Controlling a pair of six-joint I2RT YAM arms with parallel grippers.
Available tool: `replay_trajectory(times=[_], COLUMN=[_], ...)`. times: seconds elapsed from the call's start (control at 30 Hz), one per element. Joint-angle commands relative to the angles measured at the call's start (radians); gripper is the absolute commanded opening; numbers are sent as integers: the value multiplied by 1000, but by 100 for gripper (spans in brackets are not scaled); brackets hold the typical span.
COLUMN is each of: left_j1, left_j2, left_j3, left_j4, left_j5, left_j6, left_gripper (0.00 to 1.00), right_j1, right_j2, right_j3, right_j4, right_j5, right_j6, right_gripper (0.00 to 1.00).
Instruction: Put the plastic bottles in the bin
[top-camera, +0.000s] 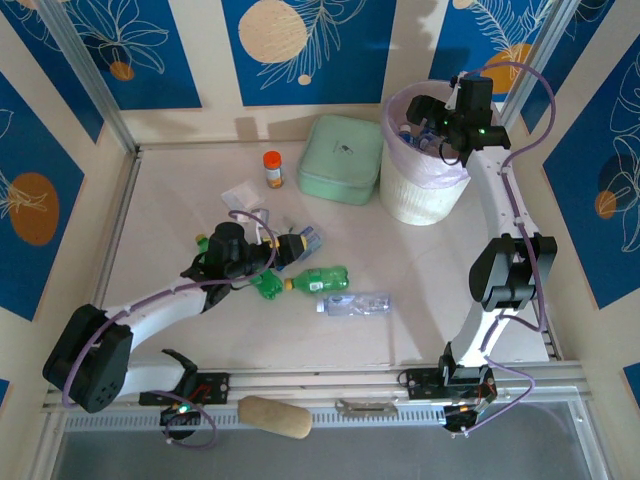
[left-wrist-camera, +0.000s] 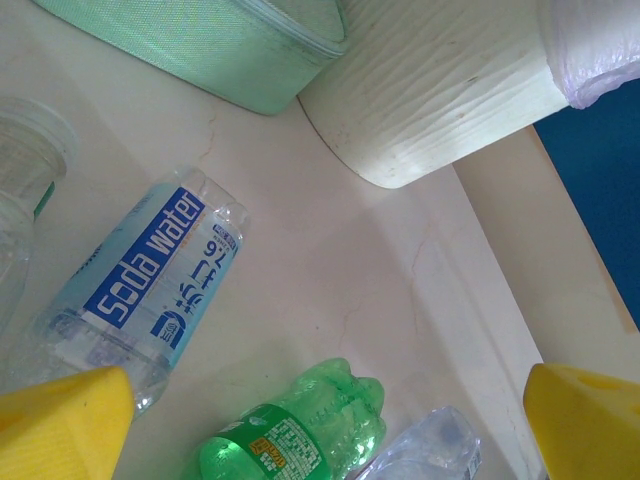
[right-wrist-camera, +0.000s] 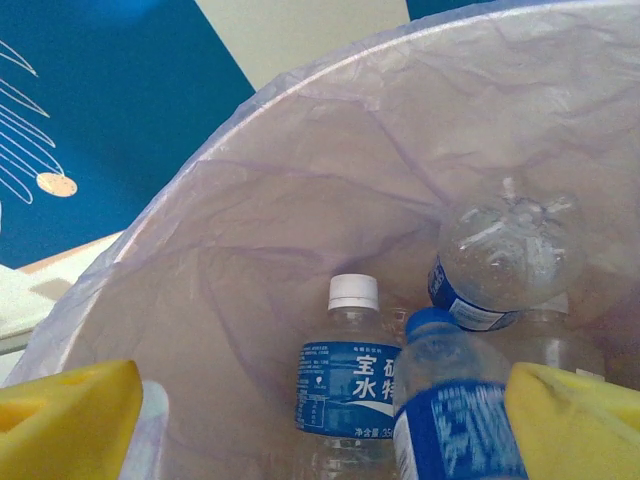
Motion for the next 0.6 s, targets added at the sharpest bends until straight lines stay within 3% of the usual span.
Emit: replay_trajectory(times=[0.0, 0.2, 0.37, 0.57], left_j1=[-9, -9, -1, 57], left_j2=[-19, -27, -101, -196], left_j3=[-1, 3, -26, 2], left_j4=[-3, -19, -51, -280], left_j5=[-14, -29, -121, -264], left_j6=[14, 21, 22, 51], left_gripper=[100, 100, 100, 100], right_j1=[4, 28, 87, 180], right_j2=[-31, -78, -173, -338], right_j3=[19, 9, -51, -217], right_j4=[8, 17, 36, 93], right_j5=[-9, -6, -17, -76], right_j6=[-8, -20, -50, -32], right_gripper=[94, 93, 93, 99])
